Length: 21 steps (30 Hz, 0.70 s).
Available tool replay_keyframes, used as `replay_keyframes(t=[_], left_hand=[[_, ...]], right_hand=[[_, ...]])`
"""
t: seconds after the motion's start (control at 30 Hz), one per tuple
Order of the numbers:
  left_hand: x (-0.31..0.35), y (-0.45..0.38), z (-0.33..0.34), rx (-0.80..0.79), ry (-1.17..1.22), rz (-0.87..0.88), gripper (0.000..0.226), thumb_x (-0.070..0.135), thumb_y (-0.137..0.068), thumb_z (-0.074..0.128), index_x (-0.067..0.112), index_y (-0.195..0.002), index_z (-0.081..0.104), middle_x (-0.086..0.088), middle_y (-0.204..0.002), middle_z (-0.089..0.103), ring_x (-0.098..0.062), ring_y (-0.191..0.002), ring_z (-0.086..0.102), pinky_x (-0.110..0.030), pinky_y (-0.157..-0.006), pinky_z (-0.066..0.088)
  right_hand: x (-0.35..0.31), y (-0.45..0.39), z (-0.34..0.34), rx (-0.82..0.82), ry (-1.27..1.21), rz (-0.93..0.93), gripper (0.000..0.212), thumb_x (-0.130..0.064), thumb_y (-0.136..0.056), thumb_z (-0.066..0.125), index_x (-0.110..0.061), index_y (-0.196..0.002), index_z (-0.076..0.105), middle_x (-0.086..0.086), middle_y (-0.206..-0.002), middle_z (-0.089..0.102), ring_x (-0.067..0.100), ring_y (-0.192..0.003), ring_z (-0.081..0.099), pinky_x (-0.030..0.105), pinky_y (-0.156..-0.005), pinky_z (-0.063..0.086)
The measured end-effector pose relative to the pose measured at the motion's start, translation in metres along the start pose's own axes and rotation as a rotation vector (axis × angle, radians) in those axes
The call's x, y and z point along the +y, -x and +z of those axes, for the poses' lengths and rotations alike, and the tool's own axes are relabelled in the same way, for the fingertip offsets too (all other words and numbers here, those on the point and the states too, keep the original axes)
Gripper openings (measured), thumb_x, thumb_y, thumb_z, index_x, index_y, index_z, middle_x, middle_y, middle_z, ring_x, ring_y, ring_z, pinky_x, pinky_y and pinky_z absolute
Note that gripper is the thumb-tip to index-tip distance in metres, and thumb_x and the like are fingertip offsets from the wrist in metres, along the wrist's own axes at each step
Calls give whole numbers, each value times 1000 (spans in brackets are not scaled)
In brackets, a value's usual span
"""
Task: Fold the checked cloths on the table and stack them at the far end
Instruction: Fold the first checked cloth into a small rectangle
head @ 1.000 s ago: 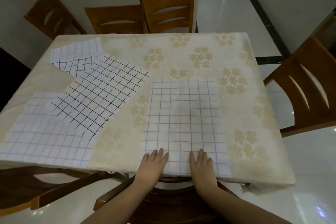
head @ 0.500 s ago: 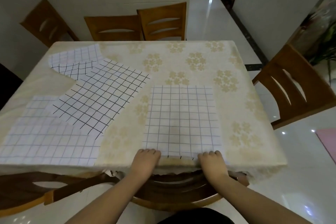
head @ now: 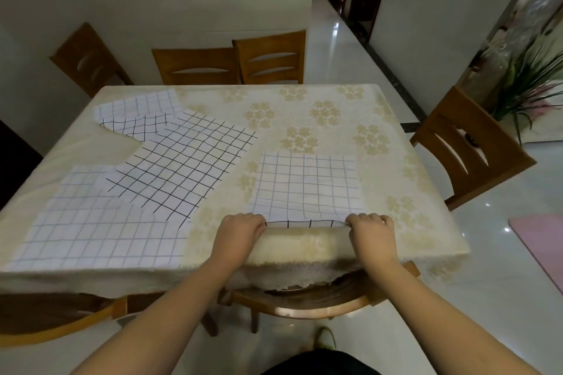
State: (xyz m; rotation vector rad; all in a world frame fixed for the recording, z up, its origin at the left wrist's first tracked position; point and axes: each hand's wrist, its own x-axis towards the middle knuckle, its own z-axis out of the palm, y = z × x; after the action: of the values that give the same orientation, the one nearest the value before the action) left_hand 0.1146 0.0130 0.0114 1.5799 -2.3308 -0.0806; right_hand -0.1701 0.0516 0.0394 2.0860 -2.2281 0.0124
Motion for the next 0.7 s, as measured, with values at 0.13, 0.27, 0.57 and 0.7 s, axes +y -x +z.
replay_keyframes(t=[0.13, 0.27, 0.57, 0.7], left_hand=[[-5, -12, -11, 70, -3, 9, 16, 35, -88, 69, 24, -77, 69, 8, -69, 66, -17, -63, 61, -31, -63, 40], [-7, -40, -18, 101, 14, 12, 20, 34, -92, 65, 20, -79, 68, 5, -71, 67, -22, -67, 61, -31, -65, 33], [-18, -142, -10, 116, -39, -71, 11, 22, -95, 60, 15, -90, 68, -2, -82, 67, -29, -81, 61, -36, -72, 36], [-30, -187, 10, 71, -66, -89, 13, 24, -96, 55, 17, -94, 67, -1, -90, 65, -26, -86, 58, -37, -75, 36]], right_hand=[[-1, -7, -9, 126, -32, 5, 32, 5, -62, 73, -18, -85, 74, 3, -70, 69, 30, -71, 64, 43, -81, 46], [4, -27, -12, 176, -19, 14, 38, 8, -63, 72, -16, -93, 71, 4, -72, 69, 31, -74, 63, 43, -83, 43], [18, -122, -3, 193, -57, 20, 44, 14, -54, 69, -13, -90, 69, 3, -63, 64, 31, -66, 61, 42, -79, 45], [25, -172, 16, 145, -93, 0, 46, 15, -52, 69, -13, -88, 70, 2, -62, 63, 30, -65, 61, 40, -76, 44]])
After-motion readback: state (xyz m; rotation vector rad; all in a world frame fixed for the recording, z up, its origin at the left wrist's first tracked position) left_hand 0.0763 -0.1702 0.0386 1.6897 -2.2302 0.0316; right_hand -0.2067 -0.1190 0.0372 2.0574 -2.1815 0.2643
